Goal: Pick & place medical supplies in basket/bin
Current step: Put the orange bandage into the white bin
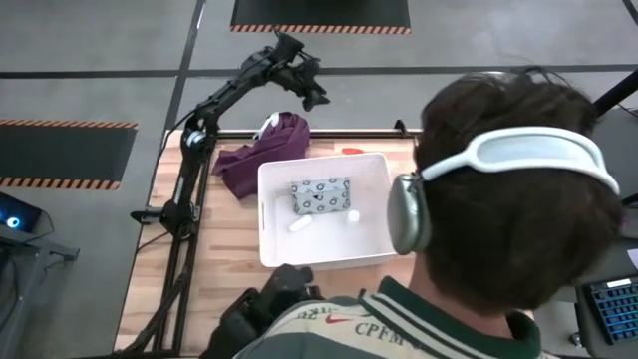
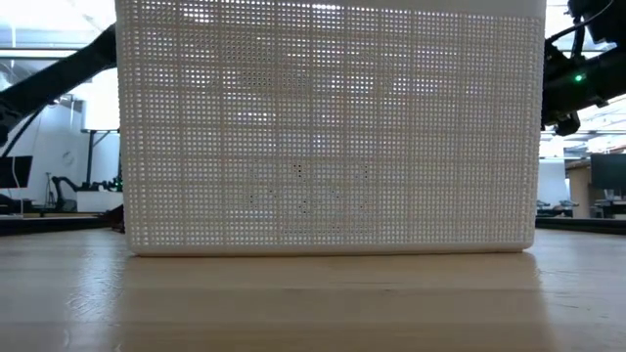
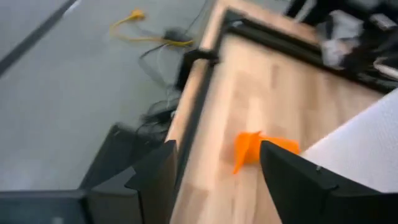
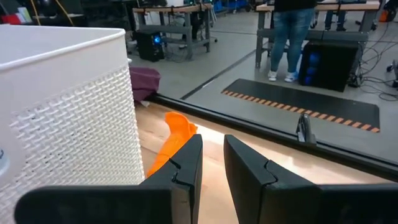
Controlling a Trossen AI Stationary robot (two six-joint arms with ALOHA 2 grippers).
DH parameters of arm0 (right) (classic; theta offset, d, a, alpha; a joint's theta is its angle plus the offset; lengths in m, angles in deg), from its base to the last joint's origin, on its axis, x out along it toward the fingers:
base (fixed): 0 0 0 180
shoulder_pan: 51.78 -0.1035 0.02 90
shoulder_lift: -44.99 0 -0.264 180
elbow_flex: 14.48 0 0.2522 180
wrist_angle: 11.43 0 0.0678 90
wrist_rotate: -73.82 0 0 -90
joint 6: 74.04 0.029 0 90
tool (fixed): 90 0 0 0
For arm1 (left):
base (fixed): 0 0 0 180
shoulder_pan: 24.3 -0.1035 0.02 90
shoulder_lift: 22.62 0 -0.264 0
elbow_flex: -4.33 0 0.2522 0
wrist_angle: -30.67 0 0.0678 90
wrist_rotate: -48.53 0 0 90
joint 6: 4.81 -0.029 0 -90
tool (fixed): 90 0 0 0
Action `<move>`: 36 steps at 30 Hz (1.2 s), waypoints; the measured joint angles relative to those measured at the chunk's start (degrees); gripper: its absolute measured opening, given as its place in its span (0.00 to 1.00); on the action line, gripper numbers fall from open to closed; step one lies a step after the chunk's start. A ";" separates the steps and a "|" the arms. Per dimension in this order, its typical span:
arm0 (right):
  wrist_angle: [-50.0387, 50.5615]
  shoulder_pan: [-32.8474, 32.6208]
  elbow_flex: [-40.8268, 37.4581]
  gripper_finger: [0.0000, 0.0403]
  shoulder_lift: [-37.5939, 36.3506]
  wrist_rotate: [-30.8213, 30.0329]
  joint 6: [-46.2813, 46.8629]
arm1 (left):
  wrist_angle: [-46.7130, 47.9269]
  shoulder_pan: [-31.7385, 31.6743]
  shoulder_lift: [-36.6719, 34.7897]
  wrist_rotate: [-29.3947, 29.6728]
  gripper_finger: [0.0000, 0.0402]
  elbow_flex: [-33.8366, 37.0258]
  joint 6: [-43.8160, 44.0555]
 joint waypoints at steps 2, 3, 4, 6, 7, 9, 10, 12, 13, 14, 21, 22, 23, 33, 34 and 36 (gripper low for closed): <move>0.00 0.04 -0.06 0.15 0.00 -0.01 -0.02 | -4.69 0.41 -0.95 -4.11 0.57 4.67 0.16; 0.00 0.04 -0.10 0.15 0.00 0.00 -0.03 | -6.11 0.86 -1.50 -4.97 0.59 6.86 0.24; -0.02 0.04 -0.10 0.15 0.00 0.00 -0.07 | -6.91 1.17 -1.94 -4.99 0.60 8.48 0.22; -0.04 0.04 -0.12 0.15 0.00 0.00 -0.04 | -6.94 2.07 -2.54 -4.92 0.62 11.00 -0.24; -0.04 0.03 -0.12 0.15 0.00 0.00 -0.04 | -7.22 2.52 -2.64 -4.90 0.63 11.81 -0.65; -0.04 0.04 -0.14 0.15 0.00 0.00 -0.03 | -7.83 3.48 -2.65 -4.71 0.63 12.85 -2.05; -0.04 0.04 -0.14 0.15 0.00 0.00 -0.04 | -8.71 4.07 -2.65 -4.27 0.63 13.23 -2.75; -0.04 0.04 -0.14 0.15 0.00 0.00 -0.04 | -12.53 4.92 -2.71 -3.88 0.63 14.63 -3.79; -0.02 0.04 -0.14 0.15 0.00 0.00 -0.05 | -14.89 5.08 -2.76 -3.91 0.63 15.52 -3.89; -0.02 0.02 -0.14 0.15 0.00 0.00 -0.12 | -16.67 5.18 -2.76 -3.94 0.63 16.31 -3.83; -0.05 0.02 -0.21 0.15 -0.03 0.00 -0.02 | -24.71 5.52 -2.79 -2.68 0.63 23.65 -3.58; -0.04 0.02 -0.21 0.15 -0.02 0.00 0.00 | -25.95 5.73 -2.76 -2.69 0.63 24.87 -3.58; -0.05 0.01 -0.22 0.15 -0.02 0.00 0.00 | -27.30 5.86 -2.76 -2.70 0.63 26.11 -3.58; -0.09 0.00 -0.45 0.15 -0.01 0.00 0.00 | -44.11 8.42 -2.76 -3.04 0.63 38.31 -3.34; -0.13 0.00 -0.45 0.15 -0.02 0.00 0.00 | -45.54 8.81 -2.76 -3.04 0.63 39.41 -3.32; -0.13 0.00 -0.45 0.15 -0.04 0.00 0.02 | -48.10 9.73 -2.75 -3.00 0.63 41.44 -3.33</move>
